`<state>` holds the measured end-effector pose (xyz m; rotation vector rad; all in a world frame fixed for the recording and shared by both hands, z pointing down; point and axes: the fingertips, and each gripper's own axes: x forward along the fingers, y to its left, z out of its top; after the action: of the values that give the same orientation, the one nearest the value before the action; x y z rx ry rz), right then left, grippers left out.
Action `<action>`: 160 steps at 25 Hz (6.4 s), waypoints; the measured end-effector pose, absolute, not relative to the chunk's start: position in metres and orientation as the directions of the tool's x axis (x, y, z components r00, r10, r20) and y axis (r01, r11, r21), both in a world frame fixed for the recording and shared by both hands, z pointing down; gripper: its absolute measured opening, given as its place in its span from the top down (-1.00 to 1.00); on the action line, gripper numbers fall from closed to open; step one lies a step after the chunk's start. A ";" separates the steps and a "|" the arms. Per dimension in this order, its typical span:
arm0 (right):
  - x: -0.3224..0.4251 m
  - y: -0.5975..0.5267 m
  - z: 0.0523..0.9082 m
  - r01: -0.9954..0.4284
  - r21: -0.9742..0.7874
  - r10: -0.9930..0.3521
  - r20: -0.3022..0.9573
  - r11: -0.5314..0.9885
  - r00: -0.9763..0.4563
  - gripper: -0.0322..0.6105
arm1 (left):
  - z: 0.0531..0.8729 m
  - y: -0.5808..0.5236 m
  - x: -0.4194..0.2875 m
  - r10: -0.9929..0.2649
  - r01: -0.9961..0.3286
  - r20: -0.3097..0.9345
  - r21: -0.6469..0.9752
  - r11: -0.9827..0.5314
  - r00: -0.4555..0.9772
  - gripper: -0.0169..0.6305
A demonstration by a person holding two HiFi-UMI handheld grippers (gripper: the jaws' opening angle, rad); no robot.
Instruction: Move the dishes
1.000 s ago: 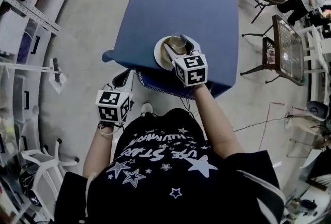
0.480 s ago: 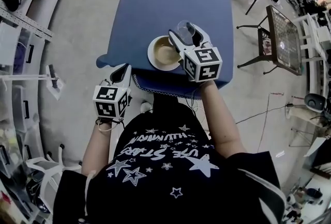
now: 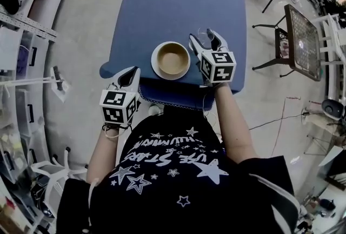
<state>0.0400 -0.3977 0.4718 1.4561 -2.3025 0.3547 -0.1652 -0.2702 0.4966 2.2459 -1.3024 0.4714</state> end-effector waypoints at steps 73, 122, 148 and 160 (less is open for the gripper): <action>-0.012 -0.342 0.507 -0.889 -0.223 -0.639 0.629 0.399 -0.444 0.84 | 0.490 -0.252 -0.165 -0.754 -0.897 0.487 0.233 -0.374 0.441 0.89; -0.075 -0.356 0.450 -0.889 -0.048 -0.793 0.431 0.456 -0.430 0.35 | 0.502 -0.215 -0.235 -0.761 -0.906 0.495 0.268 -0.326 0.420 0.89; 0.078 -0.217 0.418 -0.890 -0.083 -0.826 0.343 0.448 -0.448 0.88 | 0.501 -0.142 -0.105 -0.710 -0.887 0.534 0.233 -0.398 0.459 0.89; 0.165 -0.133 0.415 -0.838 -0.098 -0.774 0.340 0.537 -0.535 0.89 | 0.471 -0.061 -0.014 -0.780 -0.921 0.490 0.178 -0.346 0.388 0.89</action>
<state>0.1646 -0.1332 0.4152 1.3513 -2.5211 0.3653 -0.0144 -0.0609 0.4711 2.2278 -1.4648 0.4484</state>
